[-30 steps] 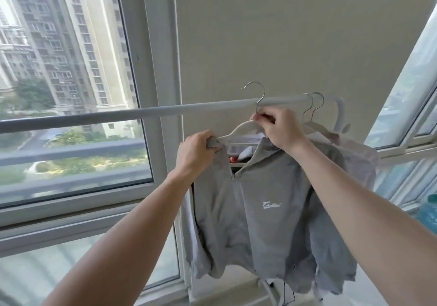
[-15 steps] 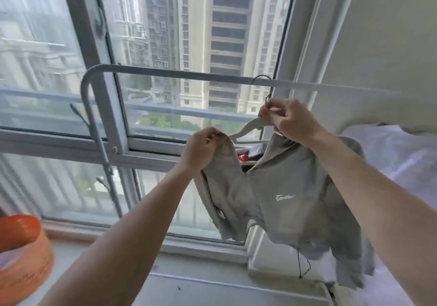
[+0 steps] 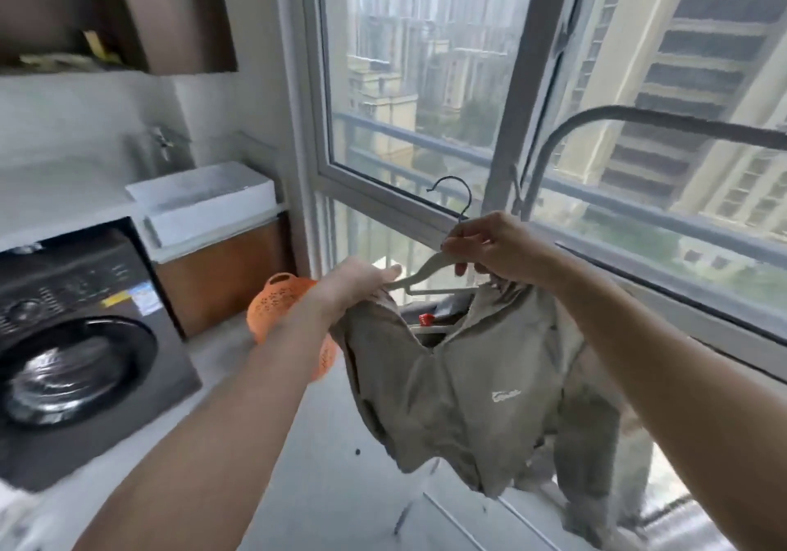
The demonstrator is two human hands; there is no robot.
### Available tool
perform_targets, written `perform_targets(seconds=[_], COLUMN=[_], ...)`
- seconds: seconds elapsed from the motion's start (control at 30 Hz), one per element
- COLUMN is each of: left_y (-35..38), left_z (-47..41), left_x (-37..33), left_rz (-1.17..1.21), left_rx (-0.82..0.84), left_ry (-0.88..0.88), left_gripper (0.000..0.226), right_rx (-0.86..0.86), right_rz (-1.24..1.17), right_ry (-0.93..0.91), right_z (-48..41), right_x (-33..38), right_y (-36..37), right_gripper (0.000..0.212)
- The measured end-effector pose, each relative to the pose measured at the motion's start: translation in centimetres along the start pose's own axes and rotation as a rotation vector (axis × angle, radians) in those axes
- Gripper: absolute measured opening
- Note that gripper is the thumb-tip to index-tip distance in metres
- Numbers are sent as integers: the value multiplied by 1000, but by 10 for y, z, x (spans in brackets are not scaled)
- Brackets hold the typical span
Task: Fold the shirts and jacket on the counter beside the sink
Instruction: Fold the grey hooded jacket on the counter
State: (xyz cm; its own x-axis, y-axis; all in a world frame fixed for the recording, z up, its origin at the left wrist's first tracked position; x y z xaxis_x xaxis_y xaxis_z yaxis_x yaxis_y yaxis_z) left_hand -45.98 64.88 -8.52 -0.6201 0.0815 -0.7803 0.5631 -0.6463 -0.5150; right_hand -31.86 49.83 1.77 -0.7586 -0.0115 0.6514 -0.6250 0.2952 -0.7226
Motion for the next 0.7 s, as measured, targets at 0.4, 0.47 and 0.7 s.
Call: perform_targets(seconds=[0.4,0.47,0.7], left_y=[-298,-351,-514], left_z=[-102,-117,-129], left_x=[143,158,241], left_rz=[-53,62,379], left_rx=[-218,-366,-885], left_ry=[-175,-114,-125], left_gripper=[21,26,60], right_rx=[213,235,279], right_rz=[-107,-137,-298], right_ry=[-282,-327,-369], right_z=[-305,-353,-490], right_x=[89,111,162], right_y=[204,229,317], right_gripper=[14,13,16])
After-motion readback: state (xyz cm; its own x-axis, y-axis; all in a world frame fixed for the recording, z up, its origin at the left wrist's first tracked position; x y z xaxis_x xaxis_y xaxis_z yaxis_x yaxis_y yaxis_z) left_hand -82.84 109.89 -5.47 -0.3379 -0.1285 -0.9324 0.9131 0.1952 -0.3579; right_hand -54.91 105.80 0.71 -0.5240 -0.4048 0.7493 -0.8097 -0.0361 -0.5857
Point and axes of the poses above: each hand's wrist, its own z-axis away from the middle knuckle, its own y-axis out of the palm, x = y × z, the point moved 7 cm from there along -z, towards the middle knuckle, and after that the axes turned 8 degrees about -y, right-handed, at the moved point
